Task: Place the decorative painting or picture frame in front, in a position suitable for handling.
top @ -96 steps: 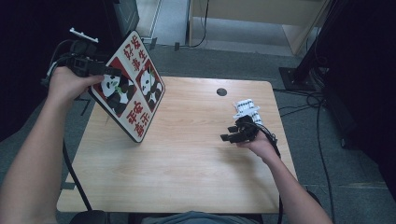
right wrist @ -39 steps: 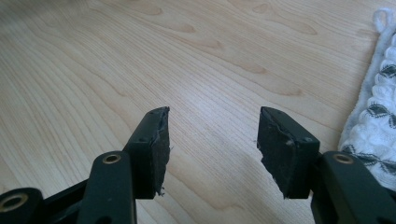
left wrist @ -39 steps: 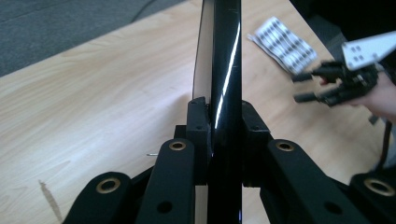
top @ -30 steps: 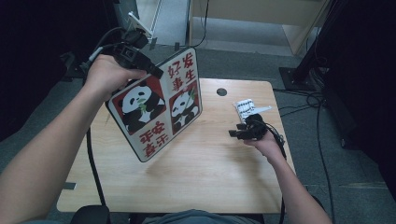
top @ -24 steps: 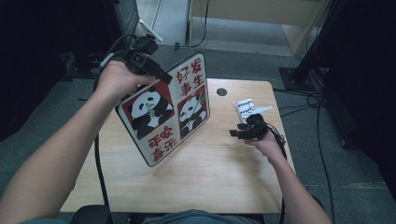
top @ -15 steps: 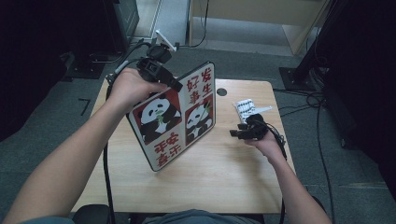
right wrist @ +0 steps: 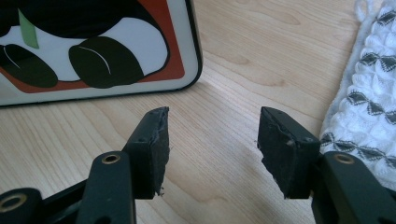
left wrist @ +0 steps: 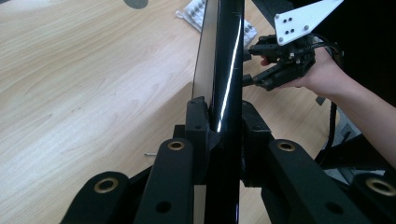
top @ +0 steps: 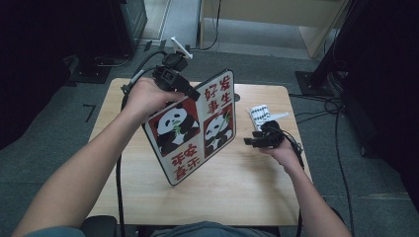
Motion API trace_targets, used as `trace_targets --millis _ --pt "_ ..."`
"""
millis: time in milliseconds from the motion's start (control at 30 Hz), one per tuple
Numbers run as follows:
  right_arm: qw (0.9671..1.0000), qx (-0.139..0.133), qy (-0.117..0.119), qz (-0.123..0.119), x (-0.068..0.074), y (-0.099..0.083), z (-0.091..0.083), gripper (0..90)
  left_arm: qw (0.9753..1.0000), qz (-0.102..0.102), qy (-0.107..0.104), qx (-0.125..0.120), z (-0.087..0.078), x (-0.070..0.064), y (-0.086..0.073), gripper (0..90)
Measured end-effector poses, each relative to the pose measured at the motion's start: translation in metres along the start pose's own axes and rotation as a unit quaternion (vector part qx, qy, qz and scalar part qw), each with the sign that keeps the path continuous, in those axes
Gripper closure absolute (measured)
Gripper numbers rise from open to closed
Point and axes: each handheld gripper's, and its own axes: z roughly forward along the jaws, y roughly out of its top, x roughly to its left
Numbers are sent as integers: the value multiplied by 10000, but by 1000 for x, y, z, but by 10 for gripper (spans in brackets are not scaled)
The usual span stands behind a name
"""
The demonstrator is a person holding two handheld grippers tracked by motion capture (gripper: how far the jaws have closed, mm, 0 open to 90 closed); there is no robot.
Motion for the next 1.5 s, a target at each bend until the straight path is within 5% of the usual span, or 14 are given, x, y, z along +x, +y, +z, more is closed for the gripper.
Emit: trace_targets --millis 300,667,1000,1200,1233,1500 --pt "10000 25 14 -44 3 1 2 443 9999 -49 117 15 0 4 -2 774" --pt "9999 71 30 -103 6 3 5 443 9991 -345 202 113 2 17 -2 501" --pt "9998 122 63 -146 7 4 8 442 9993 -142 348 91 1 15 -1 508" --pt "9998 129 77 -153 7 4 7 442 9996 -186 68 192 3 19 -1 466" --pt "9998 132 83 -156 7 4 7 442 9996 -204 -16 206 4 19 -1 394" --pt "9997 156 84 -166 7 3 8 442 9997 -202 -62 90 0 18 -1 363"
